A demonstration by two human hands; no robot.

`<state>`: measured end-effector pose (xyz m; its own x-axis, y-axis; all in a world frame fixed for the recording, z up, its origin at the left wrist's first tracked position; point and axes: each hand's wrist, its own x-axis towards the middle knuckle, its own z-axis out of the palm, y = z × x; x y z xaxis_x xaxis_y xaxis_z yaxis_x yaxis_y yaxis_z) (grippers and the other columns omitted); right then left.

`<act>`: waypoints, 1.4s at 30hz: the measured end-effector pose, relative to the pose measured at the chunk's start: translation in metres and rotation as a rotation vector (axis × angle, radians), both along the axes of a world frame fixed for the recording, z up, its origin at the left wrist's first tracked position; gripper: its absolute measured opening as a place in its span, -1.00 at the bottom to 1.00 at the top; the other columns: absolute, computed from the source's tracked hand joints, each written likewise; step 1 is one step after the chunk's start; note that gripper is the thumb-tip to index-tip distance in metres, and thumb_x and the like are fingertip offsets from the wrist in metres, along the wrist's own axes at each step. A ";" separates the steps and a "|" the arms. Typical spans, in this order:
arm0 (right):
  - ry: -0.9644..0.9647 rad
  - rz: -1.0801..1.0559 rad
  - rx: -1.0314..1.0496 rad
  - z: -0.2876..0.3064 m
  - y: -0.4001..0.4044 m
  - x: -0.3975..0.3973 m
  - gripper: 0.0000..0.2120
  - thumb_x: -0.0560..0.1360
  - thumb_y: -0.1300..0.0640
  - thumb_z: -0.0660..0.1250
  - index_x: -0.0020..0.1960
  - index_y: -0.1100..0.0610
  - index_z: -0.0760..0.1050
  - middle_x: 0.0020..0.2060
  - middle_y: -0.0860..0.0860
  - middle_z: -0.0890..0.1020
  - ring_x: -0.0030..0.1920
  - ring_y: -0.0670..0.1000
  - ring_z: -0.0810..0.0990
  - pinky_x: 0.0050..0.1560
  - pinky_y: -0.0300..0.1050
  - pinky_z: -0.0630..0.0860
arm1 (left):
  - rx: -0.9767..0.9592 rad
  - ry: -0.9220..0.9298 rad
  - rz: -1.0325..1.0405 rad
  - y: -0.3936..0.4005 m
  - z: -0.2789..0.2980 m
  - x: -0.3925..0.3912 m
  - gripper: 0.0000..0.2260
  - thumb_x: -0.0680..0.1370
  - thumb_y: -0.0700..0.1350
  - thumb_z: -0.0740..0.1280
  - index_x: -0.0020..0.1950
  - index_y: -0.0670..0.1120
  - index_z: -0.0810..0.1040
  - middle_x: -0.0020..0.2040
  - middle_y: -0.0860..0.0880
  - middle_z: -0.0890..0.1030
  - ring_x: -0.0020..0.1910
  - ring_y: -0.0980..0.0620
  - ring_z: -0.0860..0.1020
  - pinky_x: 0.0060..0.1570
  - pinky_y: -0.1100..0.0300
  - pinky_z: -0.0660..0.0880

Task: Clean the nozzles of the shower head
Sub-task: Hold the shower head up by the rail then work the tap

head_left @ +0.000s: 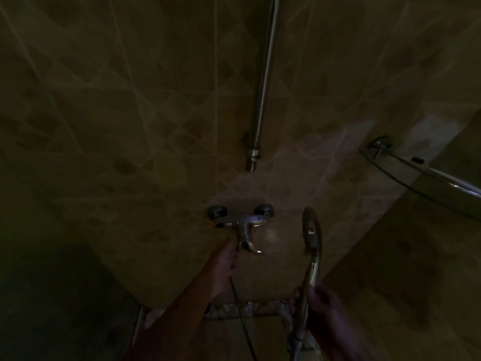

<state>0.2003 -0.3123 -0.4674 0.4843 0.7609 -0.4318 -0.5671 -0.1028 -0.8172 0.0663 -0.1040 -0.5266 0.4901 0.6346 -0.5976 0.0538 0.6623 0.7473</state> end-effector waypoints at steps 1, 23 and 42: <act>0.020 -0.003 0.008 -0.002 0.001 0.002 -0.80 0.43 0.30 0.22 0.01 0.40 0.38 -0.27 0.30 0.50 -0.38 0.18 0.55 -0.44 -0.07 0.52 | -0.030 -0.027 0.019 0.004 -0.002 0.007 -0.60 0.56 0.24 0.21 0.05 -0.04 0.62 -0.09 -0.03 0.68 -0.12 0.03 0.61 -0.12 0.14 0.45; -0.204 -0.297 -0.233 -0.034 0.006 0.023 -0.62 0.41 -0.27 0.27 -0.01 -0.01 0.62 -0.31 0.01 0.62 -0.27 0.01 0.53 -0.27 -0.11 0.37 | -0.175 -0.116 0.056 0.009 -0.004 0.051 -0.50 0.56 0.24 0.18 -0.22 -0.18 0.53 -0.32 -0.10 0.66 -0.11 -0.06 0.58 0.04 0.08 0.45; -0.297 -0.490 -0.229 0.005 0.004 0.045 -0.74 0.54 -0.10 0.27 -0.12 0.07 0.58 -0.38 -0.01 0.60 -0.39 -0.07 0.55 -0.46 -0.21 0.42 | -0.107 -0.060 0.037 0.000 0.040 0.052 -0.76 0.66 -0.03 0.14 -0.11 -0.14 0.39 -0.23 -0.15 0.35 -0.30 -0.03 0.36 -0.23 0.15 0.34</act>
<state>0.2454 -0.3082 -0.4620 0.8788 0.3233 -0.3510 -0.3444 -0.0792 -0.9355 0.1185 -0.1038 -0.4863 0.5045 0.5871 -0.6331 -0.0150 0.7391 0.6734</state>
